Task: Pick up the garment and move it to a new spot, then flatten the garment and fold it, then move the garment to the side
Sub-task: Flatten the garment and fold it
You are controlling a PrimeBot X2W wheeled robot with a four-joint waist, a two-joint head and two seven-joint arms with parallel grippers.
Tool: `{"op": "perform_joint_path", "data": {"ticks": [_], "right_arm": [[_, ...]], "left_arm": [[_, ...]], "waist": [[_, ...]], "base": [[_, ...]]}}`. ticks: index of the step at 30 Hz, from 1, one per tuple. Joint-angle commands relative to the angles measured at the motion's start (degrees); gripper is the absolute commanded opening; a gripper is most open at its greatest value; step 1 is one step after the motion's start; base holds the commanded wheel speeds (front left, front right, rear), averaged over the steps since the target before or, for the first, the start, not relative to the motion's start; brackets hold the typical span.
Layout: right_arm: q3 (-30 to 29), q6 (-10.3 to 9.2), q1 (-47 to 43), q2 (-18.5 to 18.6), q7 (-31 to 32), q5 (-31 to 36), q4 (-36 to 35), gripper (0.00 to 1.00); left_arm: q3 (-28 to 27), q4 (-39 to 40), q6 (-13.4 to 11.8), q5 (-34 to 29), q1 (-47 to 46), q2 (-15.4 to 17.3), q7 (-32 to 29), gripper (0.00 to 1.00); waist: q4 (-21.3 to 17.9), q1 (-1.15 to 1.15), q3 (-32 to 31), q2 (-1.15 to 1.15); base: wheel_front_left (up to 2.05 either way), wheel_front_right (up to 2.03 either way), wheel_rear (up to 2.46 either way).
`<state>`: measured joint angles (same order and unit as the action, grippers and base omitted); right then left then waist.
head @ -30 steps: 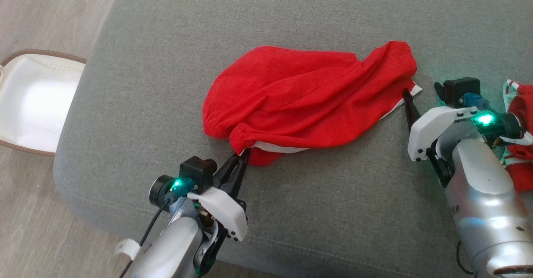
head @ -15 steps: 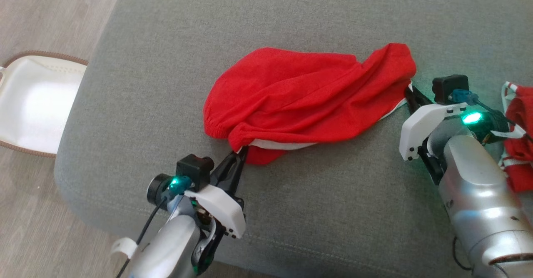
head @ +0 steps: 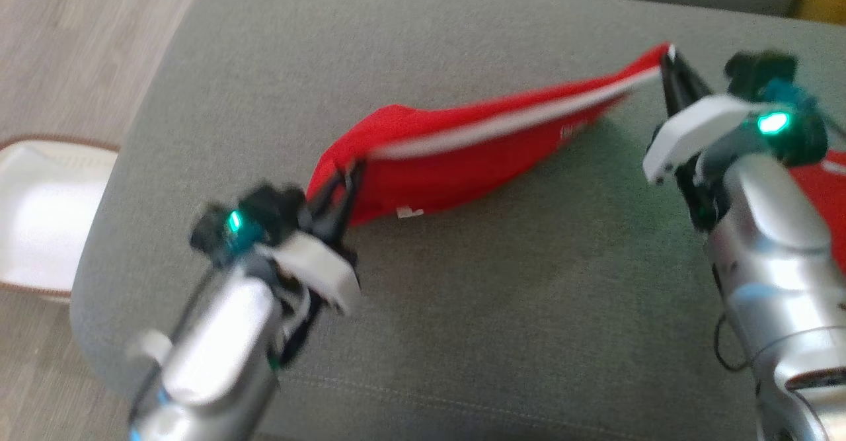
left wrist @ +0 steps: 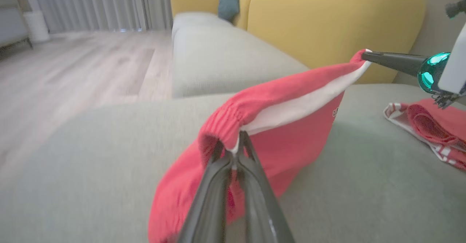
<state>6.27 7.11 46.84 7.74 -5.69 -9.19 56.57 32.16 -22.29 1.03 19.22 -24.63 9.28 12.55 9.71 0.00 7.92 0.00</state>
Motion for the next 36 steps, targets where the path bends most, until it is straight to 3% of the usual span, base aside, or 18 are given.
{"op": "perform_joint_path", "data": {"ticks": [1, 6, 12, 20, 26, 31, 36], "right_arm": [[0.75, 0.37, 2.43, -0.76, 0.47, -2.13, -2.92, 0.0], [1.8, 0.37, 4.52, -1.03, 3.15, -7.11, -12.0, 0.0], [-1.41, 0.37, 2.95, -1.93, 6.44, -7.16, -22.93, 0.0], [-9.43, 0.37, -5.18, -4.56, 17.89, -3.93, -41.55, 0.0], [-10.39, 0.37, -8.54, -4.83, 24.33, -4.26, -51.83, 0.0], [-9.62, 0.37, -5.67, -4.85, 26.8, -4.99, -53.45, 0.0], [-6.64, 0.37, 6.13, -4.85, 23.74, -4.06, -45.27, 0.0]], "left_arm": [[-2.98, 3.03, 0.09, -0.45, -4.91, 1.78, -0.39, 0.0], [-5.4, 8.18, 0.32, -0.25, -12.39, 4.33, -4.5, 0.0], [-7.67, 12.54, 0.21, 0.37, -18.14, 6.79, -9.0, 0.0], [-10.09, 20.34, -1.36, 2.94, -16.74, 9.2, -14.27, 0.0], [-10.67, 23.78, -1.65, 3.86, -15.74, 10.81, -16.91, 0.0], [-10.22, 22.86, 0.45, 5.3, -18.48, 11.44, -19.17, 0.0], [-10.23, 15.36, 3.46, 5.9, -27.44, 12.06, -19.59, 0.0]], "waist": [[-1.52, 0.0, -1.76, 0.0], [-4.17, 0.0, -5.53, 0.0], [-6.65, 0.0, -9.96, 0.0], [-7.89, 0.0, -11.64, 0.0], [-8.17, 0.0, -10.4, 0.0], [-8.91, 0.0, -6.9, 0.0], [-10.29, 0.0, 0.32, 0.0]], "base": [[0.0, 0.0, 0.0], [0.0, 0.0, 0.0], [0.0, 0.0, 0.0], [0.0, 0.0, 0.0], [0.0, 0.0, 0.0], [0.0, 0.0, 0.0], [0.0, 0.0, 0.0]]}}
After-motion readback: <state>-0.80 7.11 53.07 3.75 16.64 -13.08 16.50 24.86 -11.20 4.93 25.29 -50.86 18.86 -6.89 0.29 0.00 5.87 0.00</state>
